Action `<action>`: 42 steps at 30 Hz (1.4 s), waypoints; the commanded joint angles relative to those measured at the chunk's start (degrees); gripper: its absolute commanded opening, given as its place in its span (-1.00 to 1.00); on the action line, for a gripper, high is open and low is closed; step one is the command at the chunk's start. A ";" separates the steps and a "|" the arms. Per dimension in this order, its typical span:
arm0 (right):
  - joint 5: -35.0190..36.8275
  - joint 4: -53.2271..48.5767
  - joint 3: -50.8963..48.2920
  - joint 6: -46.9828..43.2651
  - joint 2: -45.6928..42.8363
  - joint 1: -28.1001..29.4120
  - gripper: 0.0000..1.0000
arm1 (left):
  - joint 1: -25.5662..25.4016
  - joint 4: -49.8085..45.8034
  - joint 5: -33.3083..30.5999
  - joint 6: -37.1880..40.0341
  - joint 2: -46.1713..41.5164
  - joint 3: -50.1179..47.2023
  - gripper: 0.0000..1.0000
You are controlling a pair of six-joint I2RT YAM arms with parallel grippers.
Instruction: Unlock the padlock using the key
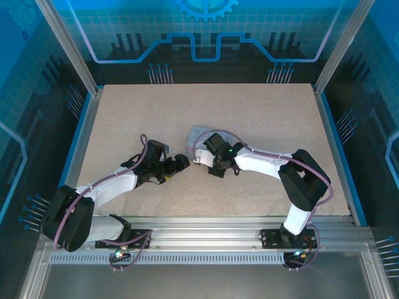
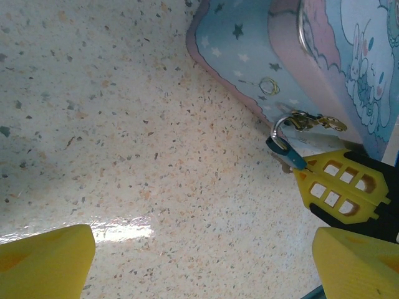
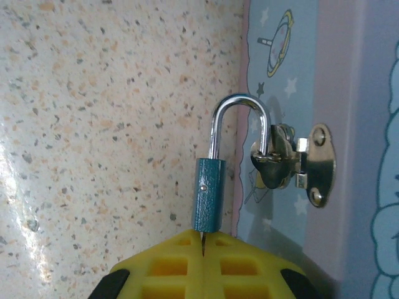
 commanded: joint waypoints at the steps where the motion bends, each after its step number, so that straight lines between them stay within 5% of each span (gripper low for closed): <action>1: -1.68 0.74 1.14 -1.40 -0.02 1.24 -1.00 | 0.56 -1.56 0.17 0.16 -1.90 -0.93 0.83; 42: -5.25 0.46 -0.15 1.58 -0.08 5.53 -1.00 | 3.92 -3.26 0.33 -0.25 -7.33 -3.39 0.84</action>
